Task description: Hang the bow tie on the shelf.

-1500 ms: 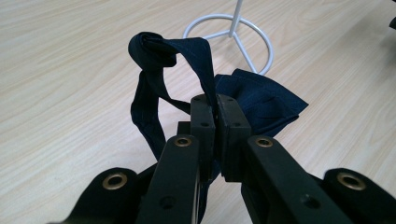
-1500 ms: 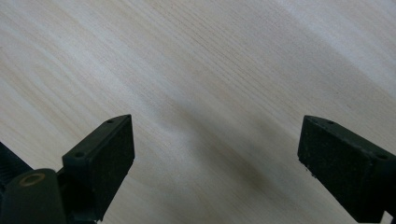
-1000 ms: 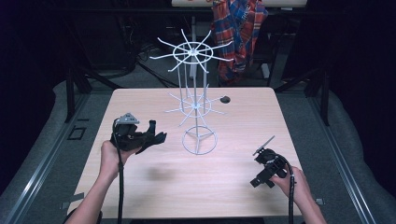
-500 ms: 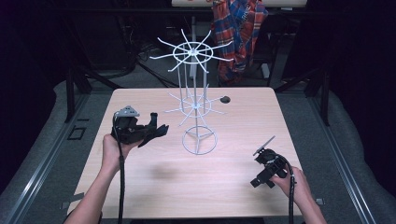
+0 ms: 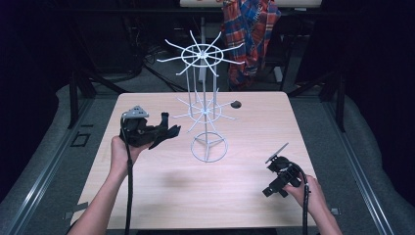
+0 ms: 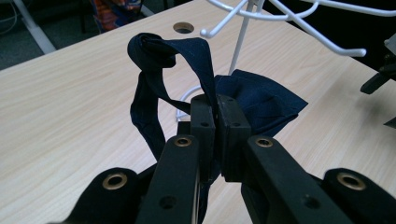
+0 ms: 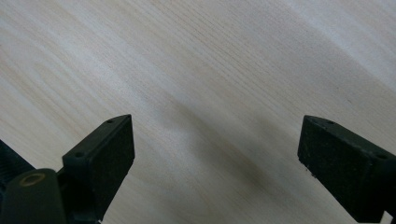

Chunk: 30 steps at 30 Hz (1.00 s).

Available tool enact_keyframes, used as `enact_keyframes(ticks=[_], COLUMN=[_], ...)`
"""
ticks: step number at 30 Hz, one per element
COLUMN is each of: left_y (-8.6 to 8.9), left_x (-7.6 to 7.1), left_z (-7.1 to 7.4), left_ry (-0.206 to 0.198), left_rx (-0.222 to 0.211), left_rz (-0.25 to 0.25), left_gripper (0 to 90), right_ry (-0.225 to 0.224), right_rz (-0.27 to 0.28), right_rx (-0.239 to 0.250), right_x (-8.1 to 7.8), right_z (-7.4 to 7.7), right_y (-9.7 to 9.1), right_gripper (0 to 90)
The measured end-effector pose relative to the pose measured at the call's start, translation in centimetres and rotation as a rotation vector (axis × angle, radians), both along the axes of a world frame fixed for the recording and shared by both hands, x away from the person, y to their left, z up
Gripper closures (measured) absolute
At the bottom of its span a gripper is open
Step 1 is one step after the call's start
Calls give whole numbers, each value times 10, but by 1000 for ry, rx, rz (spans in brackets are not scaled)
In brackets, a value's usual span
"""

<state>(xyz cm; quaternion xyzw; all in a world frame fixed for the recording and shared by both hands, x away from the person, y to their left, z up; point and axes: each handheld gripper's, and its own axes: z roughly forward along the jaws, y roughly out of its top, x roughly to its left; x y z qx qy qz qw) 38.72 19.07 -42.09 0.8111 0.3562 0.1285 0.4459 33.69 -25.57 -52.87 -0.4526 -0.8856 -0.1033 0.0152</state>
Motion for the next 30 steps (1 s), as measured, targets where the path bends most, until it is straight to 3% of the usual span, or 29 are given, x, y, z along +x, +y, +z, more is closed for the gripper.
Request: enact_keyframes(ticks=[3,9,11,15,18,19,26,30], left_y=[-2,-6,-8,-11,-15,-16,-28,-34], left_x=[1,1,1,2,5,5,9,11], left_z=[1,5,6,7,5,5,3,1], left_ry=[-6,-24,-29,-35,-33,-30,-32,-35], left_rx=[1,-2,4,9,22,23,47,52], left_rz=[-3,-10,-11,-13,-21,-23,-45,-52], left_gripper=[867,867,868,868,868,868,867,867], right_ry=[17,17,-2,3,22,20,24,18], right_rz=[33,32,-2,-5,35,16,20,-5], right_rx=[-27,-20,3,4,-25,-7,-16,6], right_x=[2,2,0,0,3,2,2,0], right_z=[2,1,-1,-1,1,1,1,0], right_y=[-1,-1,0,0,-2,-2,-2,-1], right_gripper=[108,108,107,108,108,108,108,108])
